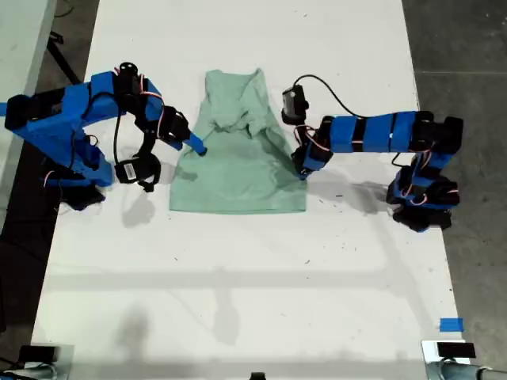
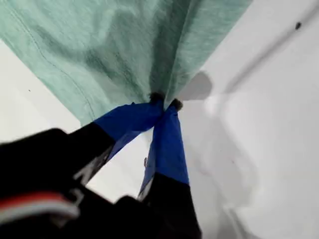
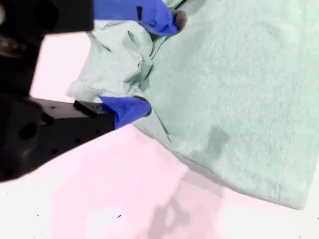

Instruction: Fold t-shirt

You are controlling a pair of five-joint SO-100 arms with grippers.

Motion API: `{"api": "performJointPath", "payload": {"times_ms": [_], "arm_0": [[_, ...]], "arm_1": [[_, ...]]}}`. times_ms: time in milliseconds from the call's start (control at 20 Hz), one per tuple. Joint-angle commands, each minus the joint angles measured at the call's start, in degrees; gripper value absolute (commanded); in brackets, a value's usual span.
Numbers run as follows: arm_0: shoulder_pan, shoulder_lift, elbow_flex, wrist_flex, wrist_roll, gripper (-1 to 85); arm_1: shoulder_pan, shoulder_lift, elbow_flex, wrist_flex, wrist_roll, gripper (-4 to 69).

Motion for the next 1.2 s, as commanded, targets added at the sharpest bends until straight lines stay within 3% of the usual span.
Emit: {"api": "performJointPath", "payload": {"times_ms": [0, 350, 650, 1150], "arm_0": [[0.26, 2.29, -0.26, -1.05, -0.18, 26.6], [0.62, 2.55, -0.35, -0.97, -0.09, 26.6], [0.62, 2.81, -0.35, -0.88, -0.09, 26.6], [0.53, 2.99, -0.26, -0.53, -0.09, 26.8]], "arm_1": [[0.09, 7.47, -5.27, 4.92, -0.88, -1.1], [0.18, 8.70, -6.68, 6.59, -0.09, -1.1], [-1.93, 6.86, -19.07, 14.41, 1.41, -1.1], [-10.02, -31.46, -62.67, 17.67, 12.74, -1.1]]}}
